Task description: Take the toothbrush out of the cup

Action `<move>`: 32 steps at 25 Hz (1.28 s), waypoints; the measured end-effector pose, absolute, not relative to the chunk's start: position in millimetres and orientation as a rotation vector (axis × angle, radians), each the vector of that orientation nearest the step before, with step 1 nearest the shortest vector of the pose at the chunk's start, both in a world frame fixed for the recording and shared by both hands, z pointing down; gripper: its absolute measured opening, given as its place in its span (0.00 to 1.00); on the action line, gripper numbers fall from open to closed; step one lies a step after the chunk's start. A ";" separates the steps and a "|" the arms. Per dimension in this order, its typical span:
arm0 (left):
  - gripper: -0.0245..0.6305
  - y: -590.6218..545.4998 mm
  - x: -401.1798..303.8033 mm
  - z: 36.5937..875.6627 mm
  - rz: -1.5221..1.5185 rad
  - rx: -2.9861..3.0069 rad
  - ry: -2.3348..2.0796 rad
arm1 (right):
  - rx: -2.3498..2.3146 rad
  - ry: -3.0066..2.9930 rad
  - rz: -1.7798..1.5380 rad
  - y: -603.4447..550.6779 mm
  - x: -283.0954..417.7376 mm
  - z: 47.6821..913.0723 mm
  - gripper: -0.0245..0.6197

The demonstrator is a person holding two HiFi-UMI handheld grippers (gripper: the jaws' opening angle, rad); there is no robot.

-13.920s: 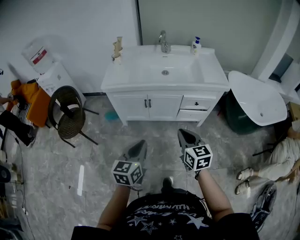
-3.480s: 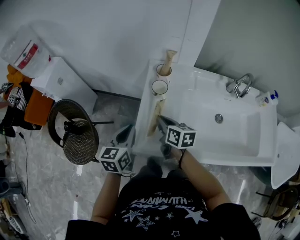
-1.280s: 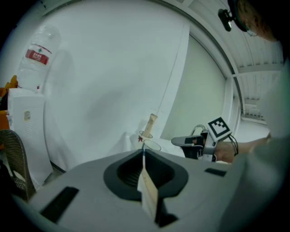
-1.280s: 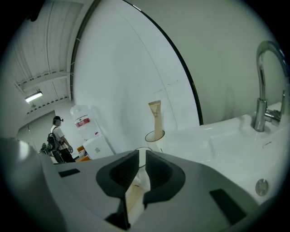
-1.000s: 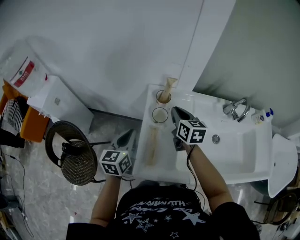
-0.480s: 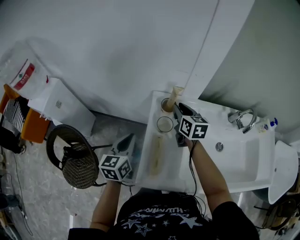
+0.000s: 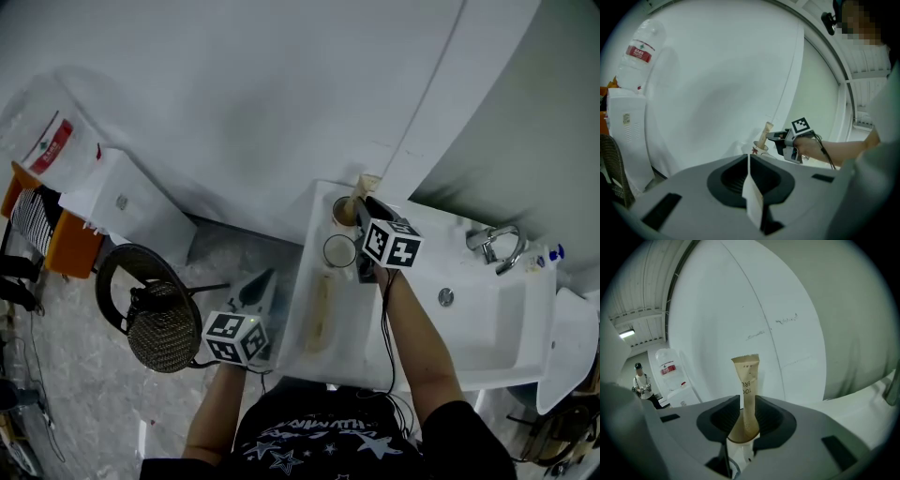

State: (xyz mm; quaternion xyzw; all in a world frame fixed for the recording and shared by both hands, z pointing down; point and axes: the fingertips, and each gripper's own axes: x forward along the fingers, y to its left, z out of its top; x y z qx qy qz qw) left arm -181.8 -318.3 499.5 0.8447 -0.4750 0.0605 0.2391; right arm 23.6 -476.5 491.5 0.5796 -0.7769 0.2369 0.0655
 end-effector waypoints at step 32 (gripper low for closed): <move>0.08 -305.1 -179.9 490.5 0.157 2.324 -1.327 | 1.802 -2.462 0.548 -460.9 22.2 438.7 0.09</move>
